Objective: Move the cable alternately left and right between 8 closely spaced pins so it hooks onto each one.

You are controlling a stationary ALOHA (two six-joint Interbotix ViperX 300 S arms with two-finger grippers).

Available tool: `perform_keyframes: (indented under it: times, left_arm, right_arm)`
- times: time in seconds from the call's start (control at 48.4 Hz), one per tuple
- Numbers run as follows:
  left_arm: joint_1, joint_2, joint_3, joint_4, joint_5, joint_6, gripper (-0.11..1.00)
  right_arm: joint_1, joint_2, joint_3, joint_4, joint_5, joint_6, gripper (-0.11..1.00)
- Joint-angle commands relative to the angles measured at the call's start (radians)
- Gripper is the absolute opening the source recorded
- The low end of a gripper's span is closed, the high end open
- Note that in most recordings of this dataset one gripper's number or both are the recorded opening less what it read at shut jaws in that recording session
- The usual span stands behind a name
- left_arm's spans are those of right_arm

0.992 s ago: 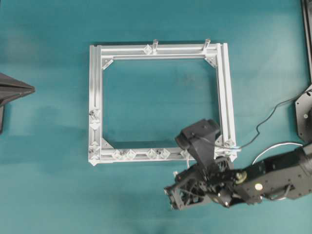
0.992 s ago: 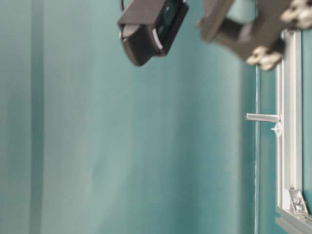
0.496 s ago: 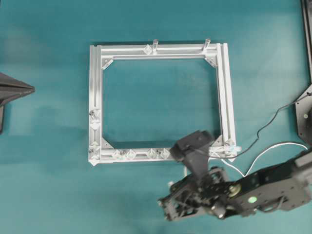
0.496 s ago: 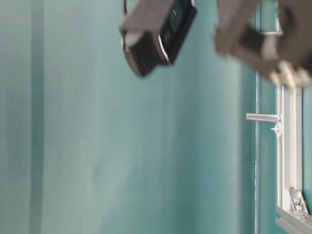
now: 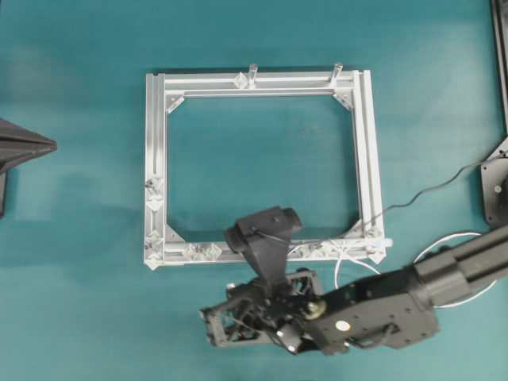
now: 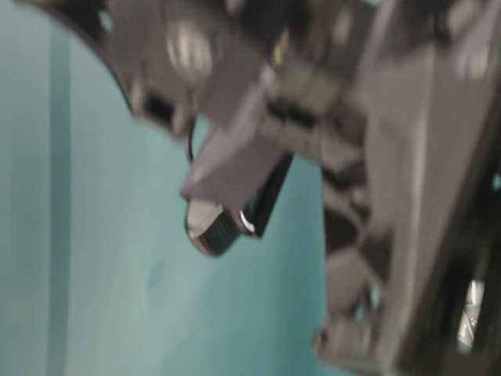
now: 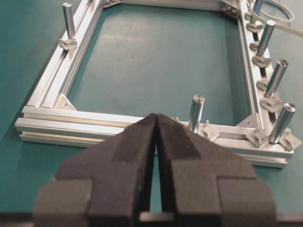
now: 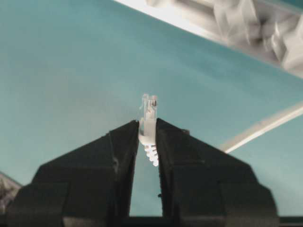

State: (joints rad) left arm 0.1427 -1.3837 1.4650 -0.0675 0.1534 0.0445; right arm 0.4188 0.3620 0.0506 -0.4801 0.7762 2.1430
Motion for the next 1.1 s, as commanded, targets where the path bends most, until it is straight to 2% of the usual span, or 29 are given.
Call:
perform_keyframes:
  times: [0.0,0.186,0.372,0.64,1.074]
  left_arm:
    - [-0.002,0.006,-0.02,0.003,-0.003,-0.003,0.0]
    - [-0.002,0.006,-0.02,0.002,-0.005,-0.003,0.0]
    - [-0.002,0.006,-0.02,0.003,-0.005,-0.003,0.0]
    - [-0.002,0.006,-0.02,0.002,-0.003,-0.003,0.0]
    - [-0.002,0.006,-0.018,0.003,-0.005,-0.003,0.0]
  right_arm:
    - [-0.011,-0.003,-0.046,-0.003,0.002,0.0,0.17]
    - [-0.041,0.018,-0.069,-0.003,0.009,-0.002,0.17]
    - [-0.069,0.018,-0.069,-0.003,0.071,-0.002,0.17]
    - [-0.117,0.018,-0.064,-0.005,0.071,-0.012,0.17]
    - [-0.129,0.017,-0.057,-0.008,0.067,-0.014,0.17]
